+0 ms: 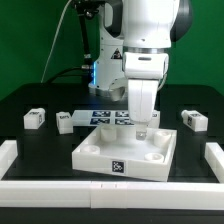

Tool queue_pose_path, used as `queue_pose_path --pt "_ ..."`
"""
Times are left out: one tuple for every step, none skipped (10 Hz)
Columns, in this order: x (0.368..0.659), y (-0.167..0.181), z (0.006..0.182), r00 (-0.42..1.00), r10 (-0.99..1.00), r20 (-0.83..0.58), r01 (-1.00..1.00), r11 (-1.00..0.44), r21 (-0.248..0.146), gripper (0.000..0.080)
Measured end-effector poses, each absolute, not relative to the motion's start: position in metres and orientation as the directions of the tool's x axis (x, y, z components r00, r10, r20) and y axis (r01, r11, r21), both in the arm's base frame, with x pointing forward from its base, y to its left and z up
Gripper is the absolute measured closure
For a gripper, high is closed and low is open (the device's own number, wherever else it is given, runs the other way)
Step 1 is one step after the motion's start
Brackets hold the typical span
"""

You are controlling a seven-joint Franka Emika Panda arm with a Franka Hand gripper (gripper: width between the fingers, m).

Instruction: Assemble one leg

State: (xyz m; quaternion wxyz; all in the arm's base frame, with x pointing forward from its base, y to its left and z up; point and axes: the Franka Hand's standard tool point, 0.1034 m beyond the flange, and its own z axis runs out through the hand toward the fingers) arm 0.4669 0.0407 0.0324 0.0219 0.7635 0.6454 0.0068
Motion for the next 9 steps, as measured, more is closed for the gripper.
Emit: queue_pose_path --pt "0.468 0.044 0.040 0.172 0.985 -0.024 0.984 -0.171 0.044 0.0150" --pt "0.467 0.042 0.037 0.173 0.985 -0.022 0.984 -0.171 0.042 0.0150" --pt "0.466 0.042 0.036 0.174 0.984 -0.023 0.984 -0.173 0.039 0.0150" --pt "0.466 0.042 0.035 0.184 0.983 -0.022 0.982 -0.183 0.038 0.0150" --pt "0.463 0.045 0.033 0.222 0.975 -0.023 0.975 -0.221 0.032 0.0150" --pt "0.457 0.049 0.027 0.243 0.970 -0.018 0.970 -0.242 0.028 0.0150" --pt "0.451 0.053 0.021 0.255 0.967 -0.016 0.967 -0.255 0.020 0.0150" --pt "0.448 0.056 0.017 0.263 0.965 -0.018 0.965 -0.262 0.011 0.0150" --pt "0.446 0.056 0.014 0.260 0.965 -0.020 0.966 -0.260 0.005 0.0150"
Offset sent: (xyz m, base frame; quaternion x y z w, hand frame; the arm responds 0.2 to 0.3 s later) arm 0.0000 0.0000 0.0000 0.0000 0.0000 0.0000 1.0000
